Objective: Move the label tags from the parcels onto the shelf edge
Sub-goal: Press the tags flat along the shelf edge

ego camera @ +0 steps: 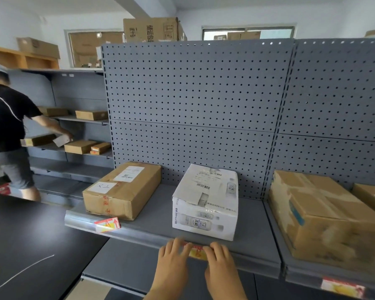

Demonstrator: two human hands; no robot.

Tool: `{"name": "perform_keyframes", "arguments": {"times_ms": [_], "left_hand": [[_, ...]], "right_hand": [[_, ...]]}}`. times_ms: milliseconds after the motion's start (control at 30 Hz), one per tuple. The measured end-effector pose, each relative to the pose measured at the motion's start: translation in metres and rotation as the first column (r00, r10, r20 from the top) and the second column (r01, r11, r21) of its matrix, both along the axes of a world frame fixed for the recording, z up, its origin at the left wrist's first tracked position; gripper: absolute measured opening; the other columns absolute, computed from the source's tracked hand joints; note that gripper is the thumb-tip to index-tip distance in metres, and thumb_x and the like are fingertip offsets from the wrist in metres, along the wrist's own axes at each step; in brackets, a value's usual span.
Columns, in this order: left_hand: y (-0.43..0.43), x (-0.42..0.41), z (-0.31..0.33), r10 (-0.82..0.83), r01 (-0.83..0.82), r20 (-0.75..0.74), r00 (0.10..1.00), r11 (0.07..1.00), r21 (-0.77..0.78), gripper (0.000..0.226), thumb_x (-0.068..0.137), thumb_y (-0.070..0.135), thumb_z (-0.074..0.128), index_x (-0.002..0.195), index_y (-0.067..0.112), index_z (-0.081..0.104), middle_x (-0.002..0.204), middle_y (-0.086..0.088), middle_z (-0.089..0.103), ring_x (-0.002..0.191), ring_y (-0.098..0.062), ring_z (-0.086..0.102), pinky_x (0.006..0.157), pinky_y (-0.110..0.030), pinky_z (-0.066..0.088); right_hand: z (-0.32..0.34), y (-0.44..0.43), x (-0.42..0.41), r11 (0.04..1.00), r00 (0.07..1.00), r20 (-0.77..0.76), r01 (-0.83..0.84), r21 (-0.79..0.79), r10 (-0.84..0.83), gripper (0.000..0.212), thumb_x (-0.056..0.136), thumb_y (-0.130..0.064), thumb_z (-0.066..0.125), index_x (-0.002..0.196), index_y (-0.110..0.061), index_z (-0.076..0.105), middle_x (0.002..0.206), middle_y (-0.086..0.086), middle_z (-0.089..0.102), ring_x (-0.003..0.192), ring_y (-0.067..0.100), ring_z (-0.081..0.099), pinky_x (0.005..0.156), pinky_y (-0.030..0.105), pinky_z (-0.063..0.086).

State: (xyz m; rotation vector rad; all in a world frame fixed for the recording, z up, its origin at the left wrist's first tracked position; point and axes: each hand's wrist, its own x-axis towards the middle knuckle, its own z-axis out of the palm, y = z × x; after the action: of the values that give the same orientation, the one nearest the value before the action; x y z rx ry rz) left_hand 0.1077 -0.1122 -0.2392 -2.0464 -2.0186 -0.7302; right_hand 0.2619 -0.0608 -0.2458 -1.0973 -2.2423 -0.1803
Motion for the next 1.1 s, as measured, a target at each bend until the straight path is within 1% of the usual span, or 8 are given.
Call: {"name": "perform_keyframes", "arguments": {"times_ms": [133,267,433,567,700,800,867,1100], "left_hand": [[0.0,0.004,0.003,0.031,-0.03,0.053,0.998,0.999,-0.019,0.078,0.02,0.013,0.079,0.092,0.037,0.06,0.085,0.01,0.063,0.07,-0.011,0.065,0.061,-0.021,0.051],[-0.007,0.004,0.004,0.063,-0.055,0.149,0.987,0.997,-0.059,0.069,0.048,0.007,0.069,0.108,0.039,0.057,0.104,0.009,0.06,0.088,-0.014,0.064,0.073,-0.025,0.046],[-0.013,-0.026,-0.004,0.092,-0.086,0.225,0.97,0.996,-0.035,0.064,0.037,0.014,0.06,0.096,0.04,0.057,0.097,0.014,0.06,0.074,-0.008,0.066,0.062,-0.017,0.035],[-0.024,-0.081,-0.011,0.142,-0.149,0.237,0.961,0.989,0.012,0.063,0.036,0.015,0.059,0.095,0.037,0.052,0.1,0.013,0.051,0.069,-0.013,0.065,0.061,-0.019,0.035],[-0.032,-0.15,-0.007,0.236,-0.262,0.235,0.943,0.961,0.085,0.056,0.048,0.02,0.046,0.103,0.03,0.051,0.103,0.006,0.055,0.076,-0.019,0.058,0.057,-0.027,0.043],[-0.035,-0.201,-0.003,0.284,-0.318,0.214,0.935,0.937,0.146,0.057,0.054,0.022,0.036,0.109,0.024,0.052,0.099,-0.003,0.066,0.087,-0.018,0.049,0.06,-0.031,0.05],[-0.037,-0.229,0.001,0.296,-0.322,0.194,0.935,0.939,0.121,0.054,0.057,0.023,0.038,0.108,0.024,0.052,0.097,-0.004,0.068,0.086,-0.019,0.057,0.059,-0.032,0.052],[-0.042,-0.292,-0.008,0.224,-0.232,0.117,0.968,0.971,0.065,0.042,0.061,0.028,0.062,0.101,0.03,0.05,0.091,0.004,0.068,0.073,-0.019,0.07,0.057,-0.029,0.052]], "right_hand": [[-0.011,0.003,0.001,1.0,1.0,-0.023,0.012,0.016,-0.012,0.068,0.02,-0.009,0.086,0.088,-0.013,0.075,0.107,-0.001,0.045,0.088,0.019,0.043,0.06,0.03,0.059],[-0.02,0.0,-0.004,0.997,0.997,-0.058,0.051,0.05,-0.048,0.067,0.025,-0.001,0.08,0.091,-0.008,0.074,0.108,0.004,0.045,0.092,0.024,0.045,0.064,0.038,0.059],[-0.036,-0.014,-0.038,0.971,0.995,-0.082,-0.042,0.236,0.063,0.026,0.066,-0.013,0.049,0.07,-0.019,0.074,0.106,0.001,0.05,0.091,0.024,0.049,0.076,0.037,0.047],[-0.042,-0.024,-0.085,0.98,0.985,-0.079,-0.139,0.143,0.151,0.018,0.063,-0.019,0.047,0.061,-0.026,0.064,0.092,-0.012,0.046,0.074,0.012,0.05,0.056,0.021,0.049],[-0.024,-0.021,-0.153,0.97,0.969,-0.095,-0.217,0.112,0.228,0.032,0.056,-0.013,0.04,0.073,-0.027,0.063,0.094,-0.01,0.047,0.072,0.013,0.053,0.059,0.023,0.047],[0.003,-0.023,-0.211,0.974,0.96,-0.165,-0.223,0.037,0.226,0.048,0.054,-0.004,0.062,0.094,-0.03,0.058,0.096,-0.009,0.055,0.077,0.008,0.048,0.055,0.023,0.049],[0.021,-0.024,-0.242,0.978,0.964,-0.183,-0.204,-0.05,0.192,0.061,0.051,-0.006,0.082,0.102,-0.032,0.059,0.092,-0.009,0.062,0.078,0.005,0.052,0.052,0.022,0.05],[0.032,-0.03,-0.294,0.982,0.975,-0.214,-0.097,-0.161,0.061,0.024,0.087,-0.011,0.067,0.108,-0.022,0.068,0.102,-0.002,0.061,0.087,0.014,0.064,0.065,0.026,0.051]]}}
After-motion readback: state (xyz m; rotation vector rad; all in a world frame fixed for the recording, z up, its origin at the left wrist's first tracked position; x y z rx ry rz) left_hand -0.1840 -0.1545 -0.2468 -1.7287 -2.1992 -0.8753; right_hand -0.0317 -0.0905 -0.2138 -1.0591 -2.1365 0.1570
